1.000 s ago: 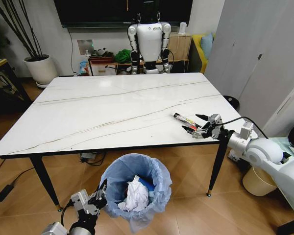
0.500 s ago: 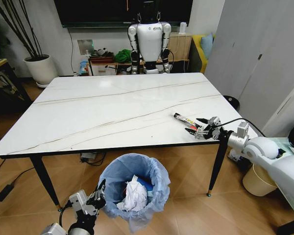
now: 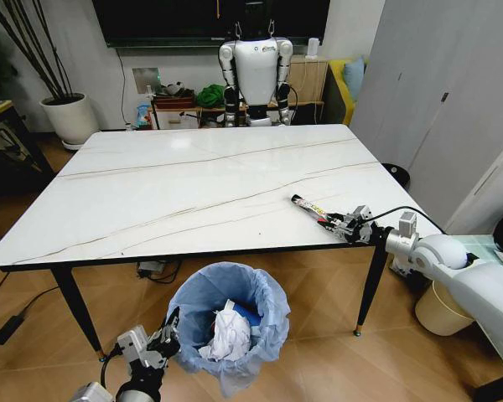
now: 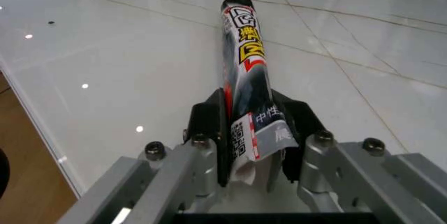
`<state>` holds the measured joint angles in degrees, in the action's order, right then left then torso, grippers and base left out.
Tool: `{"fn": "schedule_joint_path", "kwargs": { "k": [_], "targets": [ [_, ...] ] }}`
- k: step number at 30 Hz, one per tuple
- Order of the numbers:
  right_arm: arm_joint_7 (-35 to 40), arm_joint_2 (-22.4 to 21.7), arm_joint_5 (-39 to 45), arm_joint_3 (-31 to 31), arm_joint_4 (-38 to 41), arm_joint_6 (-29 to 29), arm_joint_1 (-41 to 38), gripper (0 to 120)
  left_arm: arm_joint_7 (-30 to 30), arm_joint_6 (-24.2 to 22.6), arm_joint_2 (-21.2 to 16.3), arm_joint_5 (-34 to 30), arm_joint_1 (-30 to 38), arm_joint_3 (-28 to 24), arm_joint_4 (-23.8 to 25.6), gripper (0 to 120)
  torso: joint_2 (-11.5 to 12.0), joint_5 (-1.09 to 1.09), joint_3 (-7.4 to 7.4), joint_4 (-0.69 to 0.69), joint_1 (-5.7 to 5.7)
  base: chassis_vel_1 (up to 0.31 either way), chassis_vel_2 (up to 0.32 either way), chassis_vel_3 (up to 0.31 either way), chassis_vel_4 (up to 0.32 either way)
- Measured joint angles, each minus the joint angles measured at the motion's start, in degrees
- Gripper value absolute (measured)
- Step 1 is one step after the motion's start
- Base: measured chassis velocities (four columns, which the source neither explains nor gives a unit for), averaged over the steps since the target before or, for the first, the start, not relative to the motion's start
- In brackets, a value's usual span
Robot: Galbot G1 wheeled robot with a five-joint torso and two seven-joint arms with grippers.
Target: Pick up the trash bin and place the trash from the table into it.
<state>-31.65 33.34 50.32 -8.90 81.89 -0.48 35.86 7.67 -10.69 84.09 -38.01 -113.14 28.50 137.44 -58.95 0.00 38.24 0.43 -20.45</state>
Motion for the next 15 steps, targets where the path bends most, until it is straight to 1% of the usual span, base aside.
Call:
{"fn": "schedule_joint_path", "kwargs": {
  "k": [2, 3, 4, 6, 12, 15],
  "targets": [
    [0.0, 0.0, 0.0, 0.0, 0.0, 0.0, 0.0, 26, 0.0, 0.0, 0.0, 0.0, 0.0, 0.0, 0.0, 0, 0.0, 0.00, 0.00, 0.00, 0.00, 0.000, 0.000, 0.000, 0.000],
    [-0.2, 0.0, 0.0, 0.0, -0.1, 0.0, 0.0, 8, 0.0, 0.0, 0.0, 0.0, 0.1, 0.0, 0.0, 0, 0.0, 0.00, 0.00, 0.00, 0.00, 0.000, 0.000, 0.000, 0.000],
    [-0.2, 0.0, 0.0, 0.0, -0.1, 0.0, 0.0, 8, 0.0, 0.0, 0.0, 0.0, 0.1, 0.0, 0.0, 0, 0.0, 0.00, 0.00, 0.00, 0.00, 0.000, 0.000, 0.000, 0.000],
    [-0.6, 0.0, 0.0, 0.0, -0.2, -0.3, 0.0, 0, 0.0, 0.0, 0.0, 0.0, 0.1, 0.0, -0.1, 0, 0.0, 0.00, 0.00, 0.00, 0.00, 0.000, 0.000, 0.000, 0.000],
    [-1.6, -0.4, 0.3, 0.4, 0.0, -0.9, 0.2, 0, 0.0, 0.0, -0.1, 0.0, 0.2, -0.2, -0.2, 0, 0.0, 0.01, 0.00, 0.00, 0.00, 0.000, 0.000, 0.000, 0.000],
    [-3.5, -1.7, 1.8, 2.4, 2.1, -2.2, 0.9, 0, 0.2, 0.0, -0.7, -0.3, 0.1, -0.4, -0.1, 0, 0.0, 0.01, 0.00, 0.00, 0.00, 0.000, 0.000, 0.000, 0.000]
  ]
}}
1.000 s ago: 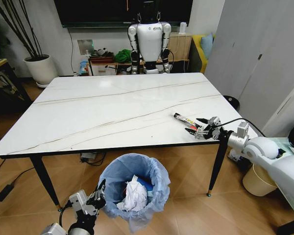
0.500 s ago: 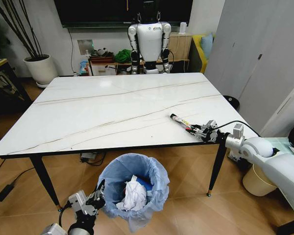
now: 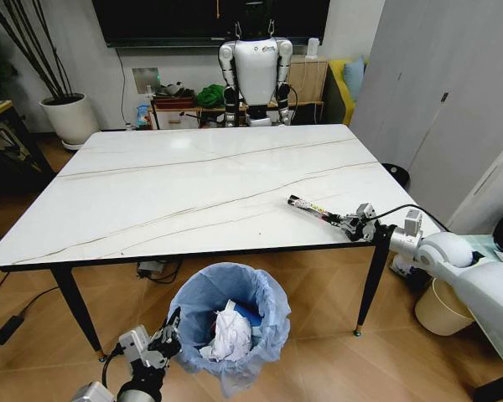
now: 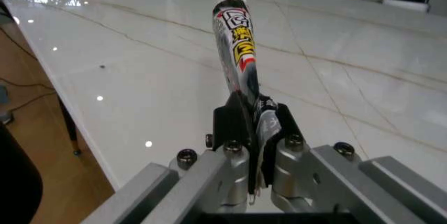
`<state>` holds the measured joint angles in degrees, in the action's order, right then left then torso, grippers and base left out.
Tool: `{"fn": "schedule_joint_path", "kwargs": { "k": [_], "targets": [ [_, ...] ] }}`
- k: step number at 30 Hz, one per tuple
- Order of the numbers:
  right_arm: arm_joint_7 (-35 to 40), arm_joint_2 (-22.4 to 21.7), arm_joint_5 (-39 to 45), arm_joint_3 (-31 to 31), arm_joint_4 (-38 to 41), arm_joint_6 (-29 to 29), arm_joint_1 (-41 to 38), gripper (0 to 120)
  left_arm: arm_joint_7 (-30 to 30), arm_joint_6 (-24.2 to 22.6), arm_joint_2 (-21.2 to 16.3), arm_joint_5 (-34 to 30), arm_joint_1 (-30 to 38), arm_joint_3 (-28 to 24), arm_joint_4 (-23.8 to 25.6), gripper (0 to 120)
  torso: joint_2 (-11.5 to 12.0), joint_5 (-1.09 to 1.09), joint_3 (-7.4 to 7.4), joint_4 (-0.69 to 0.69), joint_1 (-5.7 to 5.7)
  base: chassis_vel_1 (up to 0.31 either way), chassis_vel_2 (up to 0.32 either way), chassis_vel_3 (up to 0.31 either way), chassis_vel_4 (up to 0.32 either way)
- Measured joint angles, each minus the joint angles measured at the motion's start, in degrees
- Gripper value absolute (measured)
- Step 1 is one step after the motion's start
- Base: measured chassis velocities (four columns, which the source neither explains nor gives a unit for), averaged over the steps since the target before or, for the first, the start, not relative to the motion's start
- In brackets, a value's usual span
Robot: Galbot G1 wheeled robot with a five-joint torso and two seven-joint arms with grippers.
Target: Pick up the trash bin and place the trash from the table into it.
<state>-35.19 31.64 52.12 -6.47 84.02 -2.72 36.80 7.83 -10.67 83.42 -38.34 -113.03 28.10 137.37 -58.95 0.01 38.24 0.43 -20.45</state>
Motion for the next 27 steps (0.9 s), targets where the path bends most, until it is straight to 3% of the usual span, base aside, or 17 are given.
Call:
{"fn": "schedule_joint_path", "kwargs": {
  "k": [9, 19, 27],
  "targets": [
    [-4.7, -9.2, -0.4, 5.9, 19.5, -1.3, 5.6, 0, 0.9, 0.0, -1.5, -0.6, 0.2, -1.0, 0.0, 0, 0.0, -0.03, -0.01, 0.00, 0.00, 0.000, 0.000, 0.000, 0.000],
    [-6.1, -19.7, -11.8, 7.1, 40.6, 1.4, 4.9, 0, 1.4, -0.2, -2.0, -1.4, 1.0, -1.0, 0.0, 0, 0.0, -0.02, -0.01, 0.00, 0.00, 0.000, 0.000, 0.000, 0.000],
    [-5.5, -22.5, -13.3, 8.3, 48.4, 5.6, 5.0, 0, 2.5, -1.0, -1.5, -2.6, 1.5, -2.4, 0.0, 0, 0.0, 0.00, 0.00, 0.00, 0.01, 0.000, 0.000, 0.000, 0.000]
  ]
}}
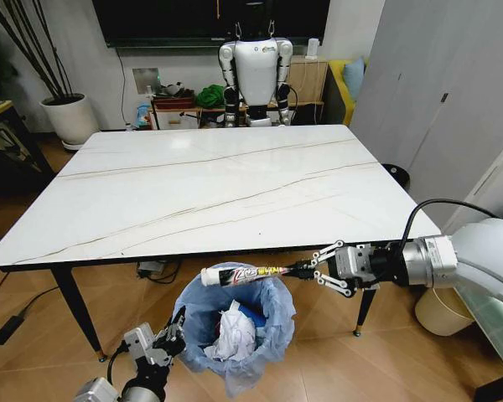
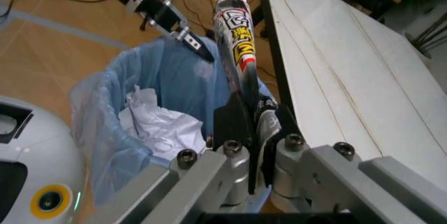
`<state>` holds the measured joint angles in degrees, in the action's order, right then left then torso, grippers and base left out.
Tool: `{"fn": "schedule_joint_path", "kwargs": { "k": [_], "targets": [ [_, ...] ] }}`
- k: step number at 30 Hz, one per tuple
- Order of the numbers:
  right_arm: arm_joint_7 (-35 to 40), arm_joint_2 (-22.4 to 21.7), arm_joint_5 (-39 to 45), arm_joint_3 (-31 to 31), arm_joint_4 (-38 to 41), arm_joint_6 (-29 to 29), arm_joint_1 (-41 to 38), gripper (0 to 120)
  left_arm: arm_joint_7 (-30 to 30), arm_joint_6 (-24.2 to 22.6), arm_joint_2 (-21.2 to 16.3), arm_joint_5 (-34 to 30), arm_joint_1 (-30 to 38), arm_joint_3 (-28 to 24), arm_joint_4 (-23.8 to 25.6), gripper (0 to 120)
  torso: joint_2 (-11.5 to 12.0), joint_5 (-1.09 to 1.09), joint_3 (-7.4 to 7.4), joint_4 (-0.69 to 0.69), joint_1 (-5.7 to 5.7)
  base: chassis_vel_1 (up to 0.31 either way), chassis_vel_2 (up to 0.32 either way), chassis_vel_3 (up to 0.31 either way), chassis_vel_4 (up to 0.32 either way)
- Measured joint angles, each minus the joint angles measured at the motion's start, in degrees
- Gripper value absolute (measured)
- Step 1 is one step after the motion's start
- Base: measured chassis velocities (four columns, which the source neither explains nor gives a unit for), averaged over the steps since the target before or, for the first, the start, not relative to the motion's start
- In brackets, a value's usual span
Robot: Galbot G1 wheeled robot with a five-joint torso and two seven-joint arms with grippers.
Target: Pick up the trash bin and place the trash from the table into it.
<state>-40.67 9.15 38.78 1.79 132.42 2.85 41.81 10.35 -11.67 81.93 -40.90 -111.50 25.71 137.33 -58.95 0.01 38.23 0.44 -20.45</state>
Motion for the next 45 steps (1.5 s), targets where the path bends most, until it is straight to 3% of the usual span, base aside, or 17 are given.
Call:
{"fn": "schedule_joint_path", "kwargs": {
  "k": [17, 20, 25, 31, 34, 35, 43, 45],
  "targets": [
    [-1.3, -0.4, -6.2, 0.2, -0.6, -0.5, 1.3, 0, 0.1, -0.3, 0.8, 1.0, 0.6, -2.2, -1.1, 0, 0.0, -0.01, 0.00, 0.00, 0.00, 0.000, 0.000, 0.000, 0.000],
    [-1.3, -0.2, -6.3, 0.0, -0.8, -0.5, 1.2, 8, 0.0, -0.3, 0.8, 1.0, 0.6, -2.2, -1.0, 0, 0.0, 0.00, 0.00, -0.01, 0.00, 0.000, 0.000, 0.000, 0.000],
    [-1.5, -0.2, -6.7, -0.1, -1.3, -0.8, 1.2, 32, -0.1, -0.3, 0.8, 1.2, 0.6, -2.2, -0.9, 0, 0.0, -0.01, 0.00, 0.00, 0.00, 0.000, 0.000, 0.000, 0.000],
    [-1.6, -0.1, -6.7, -0.2, -1.4, -1.0, 1.3, 49, -0.2, -0.2, 0.9, 1.4, 0.5, -2.1, -0.8, 0, 0.0, -0.01, 0.00, 0.00, 0.00, 0.000, 0.000, 0.000, 0.000],
    [-0.6, 0.7, -5.1, -0.3, -3.2, -4.3, 1.4, 64, -0.5, -0.2, 1.0, 2.1, 0.2, -2.0, -0.6, 0, 0.0, -0.02, 0.00, 0.00, 0.00, 0.000, 0.000, 0.000, 0.000],
    [-0.6, 0.7, -5.1, -0.3, -3.2, -4.3, 1.4, 64, -0.5, -0.2, 1.0, 2.1, 0.2, -2.0, -0.6, 0, 0.0, -0.02, 0.00, 0.00, 0.00, 0.000, 0.000, 0.000, 0.000],
    [4.9, 7.5, 7.2, 5.3, -10.0, -5.4, 1.6, 97, -1.8, 0.8, 0.9, 4.2, -2.6, 0.4, 0.9, 0, 0.0, 0.00, 0.00, 0.00, 0.00, 0.000, 0.000, 0.000, 0.000],
    [7.4, 8.7, 8.1, 6.0, -11.3, -5.5, 1.6, 99, -2.1, 1.1, 0.9, 4.6, -2.9, 0.7, 0.9, 0, 0.0, 0.00, 0.01, -0.01, 0.00, 0.000, 0.000, 0.000, 0.000]
  ]
}}
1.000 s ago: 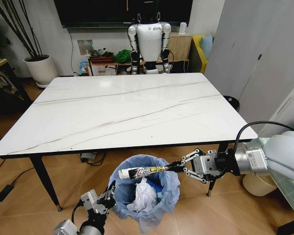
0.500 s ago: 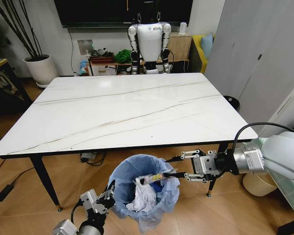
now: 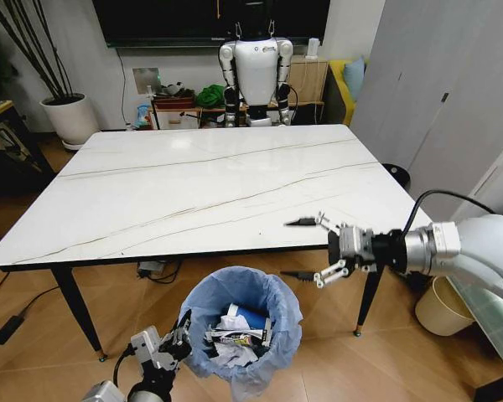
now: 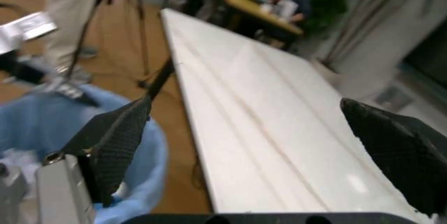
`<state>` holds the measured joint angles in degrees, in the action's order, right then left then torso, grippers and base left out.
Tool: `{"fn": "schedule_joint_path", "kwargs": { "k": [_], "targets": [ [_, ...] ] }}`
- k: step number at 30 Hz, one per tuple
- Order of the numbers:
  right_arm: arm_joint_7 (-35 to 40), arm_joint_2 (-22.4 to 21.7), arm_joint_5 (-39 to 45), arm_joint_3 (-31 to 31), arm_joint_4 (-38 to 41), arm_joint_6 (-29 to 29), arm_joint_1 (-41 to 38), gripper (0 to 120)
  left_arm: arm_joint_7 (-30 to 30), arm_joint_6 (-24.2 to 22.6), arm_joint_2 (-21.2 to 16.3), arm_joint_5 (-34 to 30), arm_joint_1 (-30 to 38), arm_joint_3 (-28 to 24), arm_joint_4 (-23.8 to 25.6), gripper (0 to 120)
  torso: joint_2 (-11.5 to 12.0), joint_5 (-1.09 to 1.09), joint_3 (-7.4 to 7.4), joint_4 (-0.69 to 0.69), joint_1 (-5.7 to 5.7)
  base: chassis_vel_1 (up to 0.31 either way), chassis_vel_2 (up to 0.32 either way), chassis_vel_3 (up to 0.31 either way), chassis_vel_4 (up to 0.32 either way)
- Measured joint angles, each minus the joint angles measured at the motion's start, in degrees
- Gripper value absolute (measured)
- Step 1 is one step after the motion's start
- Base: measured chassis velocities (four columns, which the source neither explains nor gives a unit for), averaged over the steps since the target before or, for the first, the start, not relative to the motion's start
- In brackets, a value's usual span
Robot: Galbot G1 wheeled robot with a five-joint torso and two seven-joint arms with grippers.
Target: Pick up the trash bin and place the trash from the table into it.
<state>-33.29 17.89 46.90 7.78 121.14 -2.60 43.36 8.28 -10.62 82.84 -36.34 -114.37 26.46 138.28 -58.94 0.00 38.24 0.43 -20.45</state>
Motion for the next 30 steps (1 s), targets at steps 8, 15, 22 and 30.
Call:
{"fn": "schedule_joint_path", "kwargs": {
  "k": [8, 15, 22, 30],
  "targets": [
    [11.1, 10.0, 6.5, 12.7, -11.1, -2.1, 8.7, 100, -0.1, 0.7, -1.7, -0.8, 1.4, 2.9, -2.4, 0, 0.0, 0.00, 0.00, 0.00, -0.01, 0.000, 0.000, 0.000, 0.000],
    [11.8, 16.2, 9.3, 34.8, -12.5, -0.5, 24.7, 100, -0.1, 1.0, -2.7, 1.4, 1.1, 3.6, -2.9, 0, 0.0, -0.02, 0.00, 0.02, 0.00, 0.000, 0.000, 0.000, 0.000],
    [9.0, 27.8, 8.2, 51.9, -11.3, -0.3, 40.0, 100, 0.9, 0.8, -4.4, 4.8, 2.1, 4.4, -4.1, 0, 0.0, 0.01, -0.01, 0.02, 0.00, 0.000, 0.000, 0.000, 0.000],
    [3.4, 36.9, 2.7, 57.1, -11.6, -1.8, 50.2, 100, 2.4, 2.0, -5.8, 8.0, 2.5, 5.1, -6.1, 0, 0.0, -0.02, -0.01, 0.00, 0.00, 0.000, 0.000, 0.000, 0.000]
  ]
}}
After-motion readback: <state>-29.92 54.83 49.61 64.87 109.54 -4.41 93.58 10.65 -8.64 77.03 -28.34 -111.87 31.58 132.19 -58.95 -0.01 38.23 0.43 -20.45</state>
